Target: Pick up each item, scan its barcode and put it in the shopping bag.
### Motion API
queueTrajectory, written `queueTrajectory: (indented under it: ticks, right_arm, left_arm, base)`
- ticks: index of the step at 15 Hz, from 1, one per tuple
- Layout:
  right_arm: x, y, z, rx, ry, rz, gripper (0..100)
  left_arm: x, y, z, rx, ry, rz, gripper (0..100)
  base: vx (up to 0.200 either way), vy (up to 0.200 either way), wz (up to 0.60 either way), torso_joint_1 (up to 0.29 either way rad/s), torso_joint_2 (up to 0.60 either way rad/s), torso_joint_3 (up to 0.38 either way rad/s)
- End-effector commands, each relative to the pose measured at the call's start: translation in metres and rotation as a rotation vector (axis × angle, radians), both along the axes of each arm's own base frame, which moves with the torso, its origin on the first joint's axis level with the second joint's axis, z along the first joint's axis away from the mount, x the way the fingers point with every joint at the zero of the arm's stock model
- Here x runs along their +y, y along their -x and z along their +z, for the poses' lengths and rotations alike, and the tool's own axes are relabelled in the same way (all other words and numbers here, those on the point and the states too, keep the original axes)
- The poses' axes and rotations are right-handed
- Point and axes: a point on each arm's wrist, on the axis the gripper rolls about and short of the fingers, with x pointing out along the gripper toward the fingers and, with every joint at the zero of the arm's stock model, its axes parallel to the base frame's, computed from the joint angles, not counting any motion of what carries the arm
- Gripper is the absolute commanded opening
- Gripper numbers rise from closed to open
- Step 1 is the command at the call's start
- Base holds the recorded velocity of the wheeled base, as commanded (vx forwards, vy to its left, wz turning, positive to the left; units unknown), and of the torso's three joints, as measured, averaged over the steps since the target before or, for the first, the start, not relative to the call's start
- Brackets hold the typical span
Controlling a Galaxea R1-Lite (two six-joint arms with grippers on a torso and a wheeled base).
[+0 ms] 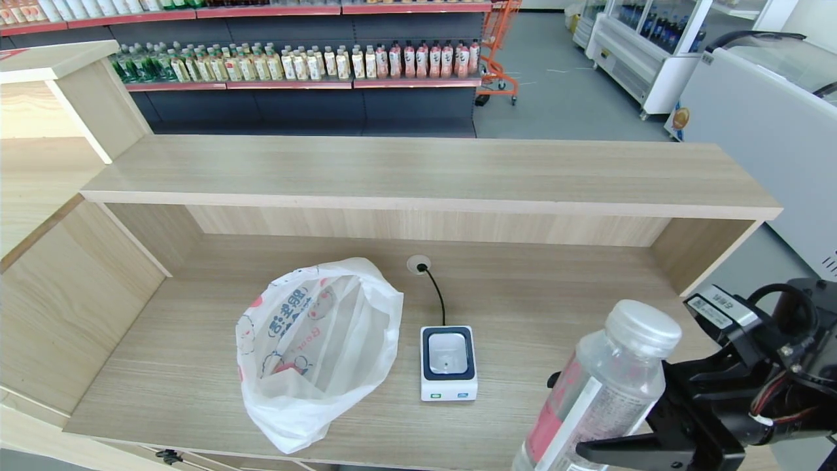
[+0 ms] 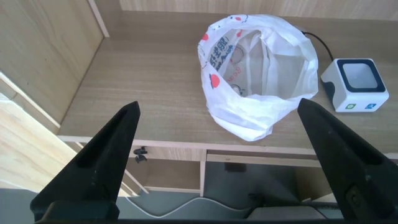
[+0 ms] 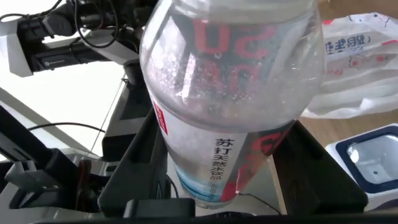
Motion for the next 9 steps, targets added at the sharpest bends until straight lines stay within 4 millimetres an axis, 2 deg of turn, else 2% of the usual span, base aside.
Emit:
queueTrajectory:
  ticks: [1,6,9]
  right_arm:
    - [0.003,0.002,0.000,0.001,0.001,0.017,0]
    - [0.011,0.004,-0.012,-0.008,0.033,0.061,0]
    - [0.010,0.005,-0.011,-0.023,0.031,0.060,0]
  left_arm:
    - [0.000,0.000,0.000,0.001,0.000,0.001,100]
    - [0.000,0.000,0.000,0.001,0.000,0.001,100]
    - [0.000,0.000,0.000,0.001,0.000,0.001,100]
  base:
    - [0.000,0.000,0.00,0.000,0.00,0.000]
    - [0.000,0.000,0.00,0.000,0.00,0.000]
    - [0.000,0.000,0.00,0.000,0.00,0.000]
